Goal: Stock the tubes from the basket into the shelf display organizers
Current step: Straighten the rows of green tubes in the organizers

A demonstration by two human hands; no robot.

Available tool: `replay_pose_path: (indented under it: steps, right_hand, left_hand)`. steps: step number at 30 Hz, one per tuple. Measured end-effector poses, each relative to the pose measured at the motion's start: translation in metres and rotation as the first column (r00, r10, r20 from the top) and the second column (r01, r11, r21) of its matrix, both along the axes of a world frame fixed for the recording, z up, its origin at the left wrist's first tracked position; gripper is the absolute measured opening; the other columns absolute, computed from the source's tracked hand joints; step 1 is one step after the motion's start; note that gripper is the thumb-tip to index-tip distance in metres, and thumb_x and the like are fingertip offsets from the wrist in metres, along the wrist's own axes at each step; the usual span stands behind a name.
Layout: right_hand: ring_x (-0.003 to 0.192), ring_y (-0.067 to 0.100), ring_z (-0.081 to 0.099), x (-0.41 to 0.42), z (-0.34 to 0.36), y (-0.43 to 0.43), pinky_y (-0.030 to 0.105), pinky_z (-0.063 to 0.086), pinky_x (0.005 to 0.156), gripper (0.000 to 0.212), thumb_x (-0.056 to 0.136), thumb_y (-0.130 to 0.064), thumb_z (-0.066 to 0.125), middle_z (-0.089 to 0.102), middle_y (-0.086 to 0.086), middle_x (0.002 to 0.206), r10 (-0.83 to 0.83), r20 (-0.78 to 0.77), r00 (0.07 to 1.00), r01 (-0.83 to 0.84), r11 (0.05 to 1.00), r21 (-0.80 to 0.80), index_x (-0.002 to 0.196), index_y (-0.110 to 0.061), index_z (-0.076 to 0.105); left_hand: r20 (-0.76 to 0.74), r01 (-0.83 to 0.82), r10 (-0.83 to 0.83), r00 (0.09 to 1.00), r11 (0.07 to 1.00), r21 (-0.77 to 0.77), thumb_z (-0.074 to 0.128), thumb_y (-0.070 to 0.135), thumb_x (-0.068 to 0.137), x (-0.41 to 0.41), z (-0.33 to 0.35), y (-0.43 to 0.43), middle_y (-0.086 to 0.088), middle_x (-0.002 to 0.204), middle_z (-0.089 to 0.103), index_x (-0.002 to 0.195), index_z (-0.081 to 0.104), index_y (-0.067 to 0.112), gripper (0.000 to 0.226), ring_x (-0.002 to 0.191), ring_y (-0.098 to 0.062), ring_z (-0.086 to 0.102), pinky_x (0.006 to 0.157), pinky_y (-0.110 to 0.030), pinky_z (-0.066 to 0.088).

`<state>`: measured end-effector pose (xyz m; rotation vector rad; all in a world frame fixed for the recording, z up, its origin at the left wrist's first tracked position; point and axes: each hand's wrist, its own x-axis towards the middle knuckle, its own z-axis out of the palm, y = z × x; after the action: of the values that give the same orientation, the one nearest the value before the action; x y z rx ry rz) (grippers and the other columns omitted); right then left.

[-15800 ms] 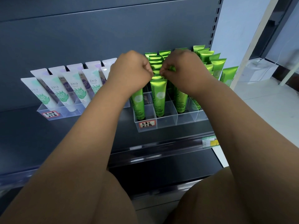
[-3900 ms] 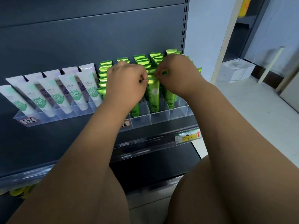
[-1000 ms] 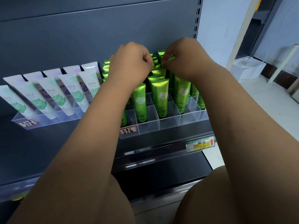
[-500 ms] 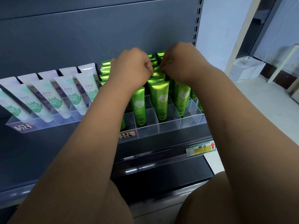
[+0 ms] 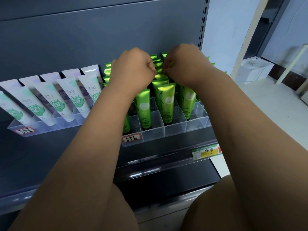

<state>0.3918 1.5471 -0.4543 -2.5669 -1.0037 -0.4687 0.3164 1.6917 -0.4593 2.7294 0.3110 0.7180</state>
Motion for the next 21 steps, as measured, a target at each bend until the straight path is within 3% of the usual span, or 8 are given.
replay_pose_path:
  steps: [11, 14, 17, 21]
  right_hand:
    - [0.095, 0.025, 0.066, -0.017, 0.005, -0.013, 0.036, 0.052, 0.084, 0.021, 0.087, -0.024, 0.062, 0.075, 0.004, 0.098, 0.092, 0.004, 0.996, -0.092, 0.988, 0.126, 0.094, -0.018, 0.080]
    - [0.092, 0.017, 0.066, -0.028, 0.005, -0.024, 0.028, 0.049, 0.082, 0.017, 0.087, -0.022, 0.063, 0.075, -0.002, 0.097, 0.125, -0.024, 0.992, -0.120, 0.979, 0.162, 0.090, -0.020, 0.080]
    - [0.090, 0.012, 0.066, -0.038, 0.004, -0.033, 0.024, 0.047, 0.080, 0.017, 0.085, -0.019, 0.063, 0.075, -0.004, 0.095, 0.145, -0.056, 0.988, -0.133, 0.977, 0.169, 0.087, -0.023, 0.080]
    - [0.090, 0.015, 0.067, -0.039, 0.001, -0.037, 0.032, 0.054, 0.084, 0.020, 0.083, -0.019, 0.062, 0.076, -0.006, 0.090, 0.145, -0.038, 0.989, -0.137, 0.979, 0.148, 0.084, -0.025, 0.080]
  left_hand:
    - [0.108, 0.106, -0.092, 0.990, 0.985, -0.132, 0.063, 0.028, 0.076, -0.024, 0.010, -0.001, 0.010, 0.079, 0.073, 0.076, 0.076, 0.030, 0.013, 0.085, -0.018, 0.069, 0.084, -0.040, 0.057]
    - [0.073, 0.157, -0.150, 0.986, 0.981, -0.111, 0.064, 0.025, 0.078, -0.033, 0.013, -0.007, 0.012, 0.079, 0.073, 0.078, 0.077, 0.028, 0.013, 0.084, -0.013, 0.068, 0.083, -0.037, 0.057]
    - [-0.005, 0.187, -0.188, 0.982, 0.979, -0.077, 0.066, 0.036, 0.074, -0.037, 0.009, -0.012, 0.014, 0.081, 0.073, 0.076, 0.075, 0.030, 0.012, 0.088, -0.014, 0.069, 0.086, -0.041, 0.056]
    - [-0.036, 0.180, -0.180, 0.983, 0.983, 0.016, 0.071, 0.041, 0.077, -0.037, 0.000, -0.016, 0.014, 0.082, 0.072, 0.076, 0.075, 0.031, 0.011, 0.095, -0.019, 0.065, 0.095, -0.049, 0.051]
